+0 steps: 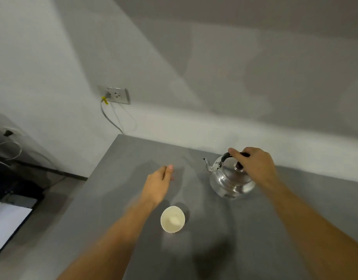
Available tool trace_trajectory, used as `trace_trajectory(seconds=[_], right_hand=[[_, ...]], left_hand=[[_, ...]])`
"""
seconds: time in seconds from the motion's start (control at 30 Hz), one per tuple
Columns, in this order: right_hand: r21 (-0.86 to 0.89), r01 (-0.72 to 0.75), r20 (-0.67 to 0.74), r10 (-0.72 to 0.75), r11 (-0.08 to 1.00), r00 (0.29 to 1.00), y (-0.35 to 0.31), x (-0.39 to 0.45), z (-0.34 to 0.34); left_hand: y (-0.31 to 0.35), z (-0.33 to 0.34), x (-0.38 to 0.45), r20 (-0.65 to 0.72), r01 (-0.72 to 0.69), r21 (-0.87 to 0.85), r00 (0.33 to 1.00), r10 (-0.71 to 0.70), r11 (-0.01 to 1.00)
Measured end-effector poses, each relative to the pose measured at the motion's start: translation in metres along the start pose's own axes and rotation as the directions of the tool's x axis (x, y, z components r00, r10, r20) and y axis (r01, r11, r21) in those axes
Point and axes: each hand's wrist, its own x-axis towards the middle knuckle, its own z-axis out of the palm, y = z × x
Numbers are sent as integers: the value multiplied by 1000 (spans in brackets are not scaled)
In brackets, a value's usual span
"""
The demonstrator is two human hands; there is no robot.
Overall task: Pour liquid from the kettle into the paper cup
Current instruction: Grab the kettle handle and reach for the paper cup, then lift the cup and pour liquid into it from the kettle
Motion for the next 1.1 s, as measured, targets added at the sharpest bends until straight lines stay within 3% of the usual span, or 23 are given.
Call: trace_trajectory(seconds=[0.17,0.4,0.77,1.1], right_hand=[[-20,77,50,-76,997,996,-22,-40,-7],[-16,130,140,-126,991,982,-39,-82,-2],[-151,336,174,-309,930,935,-54,-122,10],[-402,488,188,-452,775,872,-83,-129,12]], left_hand=[[-52,-3,-53,-8,51,-68,999,-52,996],[-90,16,-109,91,-51,-134,994,64,990],[-92,38,-102,103,-65,-192,991,86,979],[-98,47,-96,49,-94,-168,993,103,981]])
